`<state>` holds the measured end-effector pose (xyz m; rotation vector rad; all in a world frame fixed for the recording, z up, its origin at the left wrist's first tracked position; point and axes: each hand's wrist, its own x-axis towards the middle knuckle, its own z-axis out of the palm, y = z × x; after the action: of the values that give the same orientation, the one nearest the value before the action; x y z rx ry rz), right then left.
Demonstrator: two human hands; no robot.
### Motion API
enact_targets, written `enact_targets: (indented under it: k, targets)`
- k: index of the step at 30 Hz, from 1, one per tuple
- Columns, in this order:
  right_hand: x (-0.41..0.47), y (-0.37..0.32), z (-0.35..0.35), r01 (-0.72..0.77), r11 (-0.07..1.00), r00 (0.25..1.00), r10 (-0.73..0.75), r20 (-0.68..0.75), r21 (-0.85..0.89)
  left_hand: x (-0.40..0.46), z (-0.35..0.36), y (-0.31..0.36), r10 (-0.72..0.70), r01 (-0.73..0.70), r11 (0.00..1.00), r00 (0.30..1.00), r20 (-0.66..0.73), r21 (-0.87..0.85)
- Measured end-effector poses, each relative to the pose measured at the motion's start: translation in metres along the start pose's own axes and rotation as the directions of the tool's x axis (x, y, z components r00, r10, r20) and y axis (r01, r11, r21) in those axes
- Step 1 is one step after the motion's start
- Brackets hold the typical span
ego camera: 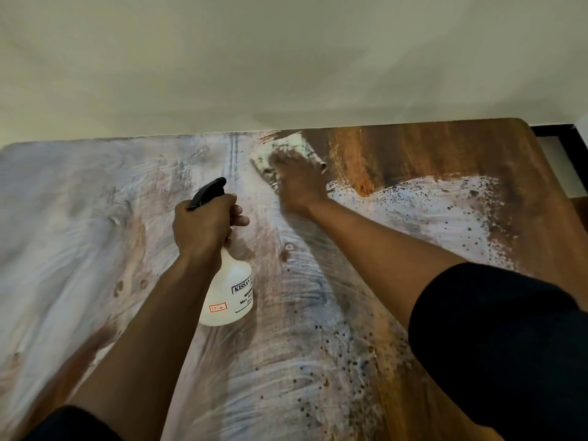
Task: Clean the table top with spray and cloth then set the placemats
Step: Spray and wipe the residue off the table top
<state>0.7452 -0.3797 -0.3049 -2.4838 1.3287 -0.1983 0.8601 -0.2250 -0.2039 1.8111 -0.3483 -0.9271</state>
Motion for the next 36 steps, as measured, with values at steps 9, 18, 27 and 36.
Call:
enact_targets:
  k: [9,18,27,36]
  targets:
    - [0.009,-0.001,0.004,0.113,0.993,0.992,-0.112,0.066,-0.019,0.026,-0.034,0.007,0.01,-0.012,0.999,0.999,0.03,0.046]
    - [0.037,-0.013,0.005,-0.463,0.885,0.871,0.463,-0.167,0.039,0.063,-0.066,0.023,0.033,-0.035,0.998,0.998,0.046,0.048]
    - [0.027,-0.111,0.037,0.079,0.997,0.996,-0.078,-0.039,0.008,0.097,-0.09,0.026,0.038,-0.04,0.993,0.999,0.018,0.111]
    - [0.048,-0.004,-0.005,-0.324,0.946,0.937,0.324,-0.134,0.026,0.113,-0.093,0.029,0.042,-0.051,0.991,0.997,0.069,0.127]
